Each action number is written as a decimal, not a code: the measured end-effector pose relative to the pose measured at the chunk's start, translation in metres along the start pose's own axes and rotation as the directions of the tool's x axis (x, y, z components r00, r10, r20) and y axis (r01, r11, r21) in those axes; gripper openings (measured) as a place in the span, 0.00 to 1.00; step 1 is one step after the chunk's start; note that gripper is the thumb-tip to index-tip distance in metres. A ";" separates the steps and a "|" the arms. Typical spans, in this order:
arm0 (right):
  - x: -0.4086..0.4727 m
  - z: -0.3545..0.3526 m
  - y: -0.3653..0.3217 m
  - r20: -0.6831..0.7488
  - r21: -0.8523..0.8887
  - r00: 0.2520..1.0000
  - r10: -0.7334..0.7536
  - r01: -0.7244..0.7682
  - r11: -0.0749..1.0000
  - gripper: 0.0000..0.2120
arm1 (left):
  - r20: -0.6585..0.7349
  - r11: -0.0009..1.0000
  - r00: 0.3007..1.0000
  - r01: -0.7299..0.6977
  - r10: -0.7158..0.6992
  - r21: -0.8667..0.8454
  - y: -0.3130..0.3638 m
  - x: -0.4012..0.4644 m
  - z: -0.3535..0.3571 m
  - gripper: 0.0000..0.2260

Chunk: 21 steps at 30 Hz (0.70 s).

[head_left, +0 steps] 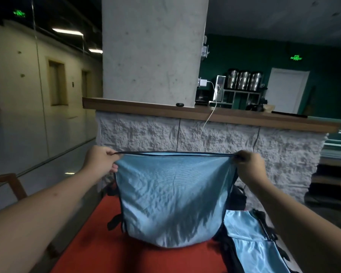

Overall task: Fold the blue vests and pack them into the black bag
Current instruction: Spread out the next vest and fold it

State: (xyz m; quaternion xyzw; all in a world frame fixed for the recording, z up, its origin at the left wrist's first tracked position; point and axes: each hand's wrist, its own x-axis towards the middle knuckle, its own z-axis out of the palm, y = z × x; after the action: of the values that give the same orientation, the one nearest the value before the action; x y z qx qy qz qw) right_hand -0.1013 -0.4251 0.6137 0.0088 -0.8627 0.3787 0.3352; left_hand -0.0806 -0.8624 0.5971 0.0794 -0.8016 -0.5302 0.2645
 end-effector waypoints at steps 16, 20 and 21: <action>0.109 -0.017 -0.049 0.019 0.194 0.995 0.098 -0.100 0.976 0.02 | 0.004 0.975 0.996 0.083 -0.084 -0.204 0.085 0.077 0.000 0.10; 0.147 -0.005 -0.047 0.120 0.287 0.973 0.199 -0.226 0.931 0.05 | 0.108 0.951 0.986 0.155 -0.130 -0.266 0.092 0.112 0.010 0.08; 0.156 0.000 -0.046 0.137 0.268 0.969 0.207 -0.237 0.934 0.07 | 0.124 0.944 0.981 0.178 -0.148 -0.278 0.091 0.121 0.013 0.08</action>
State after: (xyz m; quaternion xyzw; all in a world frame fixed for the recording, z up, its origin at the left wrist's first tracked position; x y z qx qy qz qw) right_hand -0.2094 -0.4203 0.7348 -0.0209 -0.8118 0.5323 0.2392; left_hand -0.1762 -0.8624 0.7159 0.0793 -0.7190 -0.6645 0.1875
